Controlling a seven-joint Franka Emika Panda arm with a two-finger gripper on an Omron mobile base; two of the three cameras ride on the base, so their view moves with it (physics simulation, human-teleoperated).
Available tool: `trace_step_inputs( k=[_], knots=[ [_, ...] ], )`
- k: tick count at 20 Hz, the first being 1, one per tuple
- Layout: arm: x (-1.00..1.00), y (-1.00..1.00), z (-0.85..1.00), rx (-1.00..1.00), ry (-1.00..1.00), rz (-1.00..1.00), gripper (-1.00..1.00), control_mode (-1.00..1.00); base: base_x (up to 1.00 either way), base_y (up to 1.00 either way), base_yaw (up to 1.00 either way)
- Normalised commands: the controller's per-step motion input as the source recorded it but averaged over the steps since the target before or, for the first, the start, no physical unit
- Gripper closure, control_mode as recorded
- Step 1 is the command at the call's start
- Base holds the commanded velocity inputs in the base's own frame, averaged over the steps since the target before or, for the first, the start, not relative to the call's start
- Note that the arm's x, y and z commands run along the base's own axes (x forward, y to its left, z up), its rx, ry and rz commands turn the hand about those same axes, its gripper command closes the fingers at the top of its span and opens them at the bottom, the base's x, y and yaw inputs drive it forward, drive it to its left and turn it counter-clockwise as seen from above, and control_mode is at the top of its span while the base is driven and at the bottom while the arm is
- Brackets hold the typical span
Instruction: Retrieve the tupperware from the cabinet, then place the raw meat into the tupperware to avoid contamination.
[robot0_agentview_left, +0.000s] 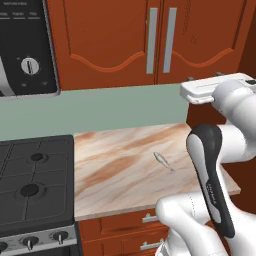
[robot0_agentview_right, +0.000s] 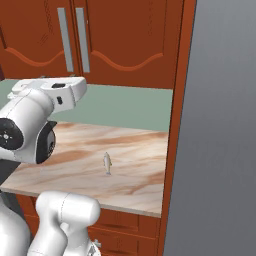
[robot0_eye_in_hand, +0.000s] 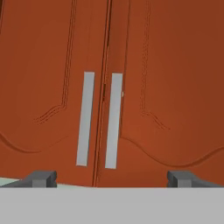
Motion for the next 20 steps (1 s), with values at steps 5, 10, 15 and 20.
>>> trace_step_inputs(
  k=[5, 10, 15, 20],
  knots=[
    [0.23, 0.00, 0.00, 0.00, -0.01, 0.00, -1.00, -1.00, 0.00, 0.00, 0.00],
    [0.21, 0.08, 0.00, 0.00, -0.06, 0.00, -1.00, -1.00, 0.00, 0.00, 0.00],
    [0.16, 0.04, 0.00, 0.00, -0.10, 0.00, -1.00, -1.00, 0.00, 0.00, 0.00],
    [0.17, 0.00, 0.00, 0.00, -0.04, 0.00, -1.00, -1.00, 0.00, 0.00, 0.00]
  ],
)
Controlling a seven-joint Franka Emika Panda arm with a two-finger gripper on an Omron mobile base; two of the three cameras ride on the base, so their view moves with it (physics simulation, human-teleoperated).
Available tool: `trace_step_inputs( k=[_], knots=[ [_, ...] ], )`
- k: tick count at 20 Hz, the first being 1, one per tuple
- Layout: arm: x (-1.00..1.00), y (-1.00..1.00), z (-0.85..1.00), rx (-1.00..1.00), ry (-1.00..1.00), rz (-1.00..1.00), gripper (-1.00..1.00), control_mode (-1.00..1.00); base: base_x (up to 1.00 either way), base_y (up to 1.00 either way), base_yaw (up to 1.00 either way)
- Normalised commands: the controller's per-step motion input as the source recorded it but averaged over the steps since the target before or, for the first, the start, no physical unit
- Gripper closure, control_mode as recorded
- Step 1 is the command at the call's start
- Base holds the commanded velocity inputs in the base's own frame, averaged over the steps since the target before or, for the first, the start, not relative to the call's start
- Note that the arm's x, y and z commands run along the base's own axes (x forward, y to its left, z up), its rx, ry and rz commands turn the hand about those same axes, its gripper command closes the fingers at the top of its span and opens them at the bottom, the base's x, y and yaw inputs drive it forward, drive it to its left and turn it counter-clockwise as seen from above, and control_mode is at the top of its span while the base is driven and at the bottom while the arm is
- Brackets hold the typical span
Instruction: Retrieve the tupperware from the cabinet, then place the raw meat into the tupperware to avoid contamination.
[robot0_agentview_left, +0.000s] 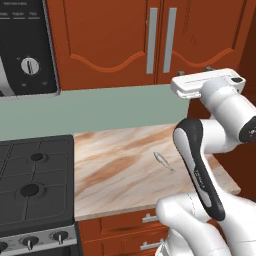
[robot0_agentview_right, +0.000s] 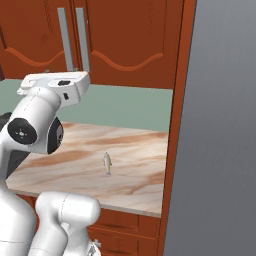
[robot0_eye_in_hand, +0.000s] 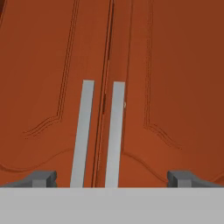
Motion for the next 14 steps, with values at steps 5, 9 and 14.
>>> trace_step_inputs(
  k=[5, 9, 14],
  knots=[
    [0.21, 0.00, 0.00, 0.00, 0.00, 0.00, -1.00, -1.00, 0.00, 0.00, 0.00],
    [0.17, 0.00, 0.00, 0.00, -0.01, 0.00, -1.00, -1.00, 0.00, 0.00, 0.00],
    [0.12, 0.00, 0.00, 0.00, -0.01, 0.00, -1.00, -1.00, 0.00, 0.00, 0.00]
  ],
)
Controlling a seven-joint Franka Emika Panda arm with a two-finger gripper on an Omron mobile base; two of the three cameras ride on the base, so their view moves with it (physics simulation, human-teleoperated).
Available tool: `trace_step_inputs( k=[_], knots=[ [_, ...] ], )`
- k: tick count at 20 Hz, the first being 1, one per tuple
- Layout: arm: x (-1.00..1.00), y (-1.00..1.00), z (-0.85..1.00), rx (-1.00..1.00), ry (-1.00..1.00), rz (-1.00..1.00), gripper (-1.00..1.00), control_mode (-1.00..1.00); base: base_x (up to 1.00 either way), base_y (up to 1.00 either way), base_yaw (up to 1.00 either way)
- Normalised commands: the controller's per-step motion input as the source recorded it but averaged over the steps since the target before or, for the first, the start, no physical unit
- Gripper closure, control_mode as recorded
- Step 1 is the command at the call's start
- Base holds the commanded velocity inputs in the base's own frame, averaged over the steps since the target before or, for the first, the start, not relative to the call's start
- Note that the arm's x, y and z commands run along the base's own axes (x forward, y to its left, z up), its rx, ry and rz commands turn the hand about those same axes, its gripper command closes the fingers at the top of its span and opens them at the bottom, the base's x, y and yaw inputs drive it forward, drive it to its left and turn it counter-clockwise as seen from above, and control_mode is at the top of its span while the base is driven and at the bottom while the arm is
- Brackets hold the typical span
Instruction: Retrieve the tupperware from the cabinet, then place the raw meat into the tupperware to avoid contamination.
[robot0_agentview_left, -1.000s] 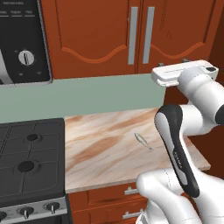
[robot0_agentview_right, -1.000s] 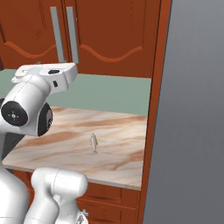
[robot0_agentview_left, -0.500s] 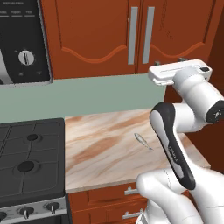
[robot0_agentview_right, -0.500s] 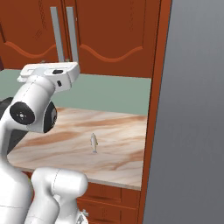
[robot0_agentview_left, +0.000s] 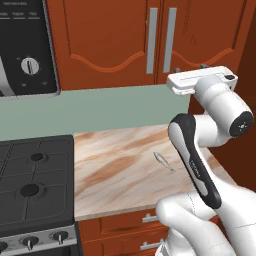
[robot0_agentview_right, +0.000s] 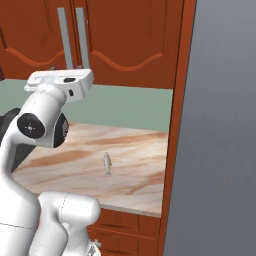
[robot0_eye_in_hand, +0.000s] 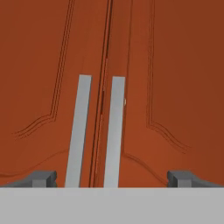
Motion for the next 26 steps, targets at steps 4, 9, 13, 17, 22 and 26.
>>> trace_step_inputs(
  k=[4, 9, 13, 17, 22, 26],
  knots=[
    [0.13, 0.00, 0.00, 0.00, -0.01, 0.00, -1.00, -1.00, 0.00, 0.00, 0.00],
    [0.20, 0.00, 0.00, 0.00, 0.00, 0.00, -1.00, -1.00, 0.00, 0.00, 0.00],
    [0.24, 0.00, 0.00, 0.00, 0.00, 0.00, -1.00, -1.00, 0.00, 0.00, 0.00],
    [0.23, 0.00, 0.00, 0.00, 0.00, 0.00, -1.00, -1.00, 0.00, 0.00, 0.00],
    [0.22, 0.00, 0.00, 0.00, 0.00, 0.00, -1.00, -1.00, 0.00, 0.00, 0.00],
    [0.25, 0.00, 0.00, 0.00, 0.00, 0.00, -1.00, -1.00, 0.00, 0.00, 0.00]
  ],
)
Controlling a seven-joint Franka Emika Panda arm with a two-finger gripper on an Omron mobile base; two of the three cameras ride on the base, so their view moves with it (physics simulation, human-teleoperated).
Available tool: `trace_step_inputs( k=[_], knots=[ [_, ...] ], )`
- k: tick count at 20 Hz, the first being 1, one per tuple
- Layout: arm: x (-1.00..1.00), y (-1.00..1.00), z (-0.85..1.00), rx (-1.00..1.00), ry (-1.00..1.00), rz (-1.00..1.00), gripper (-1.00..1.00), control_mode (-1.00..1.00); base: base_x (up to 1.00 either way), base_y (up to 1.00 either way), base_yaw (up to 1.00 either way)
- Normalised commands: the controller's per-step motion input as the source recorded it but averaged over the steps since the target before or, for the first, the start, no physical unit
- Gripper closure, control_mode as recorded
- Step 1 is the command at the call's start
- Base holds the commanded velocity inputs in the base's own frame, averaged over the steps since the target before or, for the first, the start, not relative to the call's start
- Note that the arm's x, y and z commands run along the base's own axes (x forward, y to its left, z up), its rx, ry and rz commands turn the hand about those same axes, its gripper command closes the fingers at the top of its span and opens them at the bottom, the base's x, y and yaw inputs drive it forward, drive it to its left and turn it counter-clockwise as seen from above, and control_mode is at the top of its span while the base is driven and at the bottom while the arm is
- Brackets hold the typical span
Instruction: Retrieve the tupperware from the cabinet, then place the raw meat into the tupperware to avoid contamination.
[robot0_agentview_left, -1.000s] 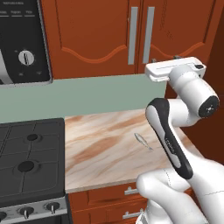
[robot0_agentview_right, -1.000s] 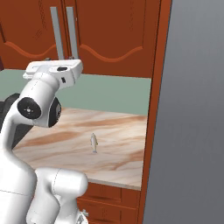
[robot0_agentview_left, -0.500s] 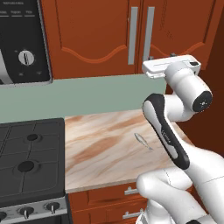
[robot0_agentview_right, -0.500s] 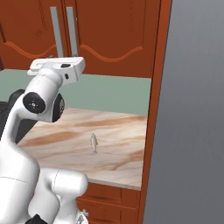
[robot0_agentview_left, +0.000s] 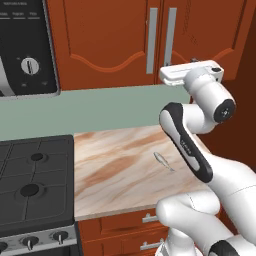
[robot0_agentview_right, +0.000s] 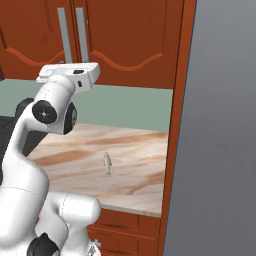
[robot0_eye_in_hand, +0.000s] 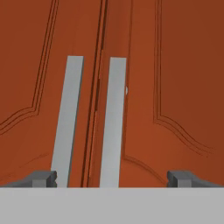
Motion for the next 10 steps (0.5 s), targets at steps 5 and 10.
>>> trace_step_inputs(
  k=[5, 10],
  knots=[
    [0.25, 0.00, 0.00, 0.00, 0.00, 0.00, -1.00, -1.00, 0.00, 0.00, 0.00],
    [0.24, 0.00, 0.00, 0.00, 0.00, 0.00, -1.00, -1.00, 0.00, 0.00, 0.00]
  ],
)
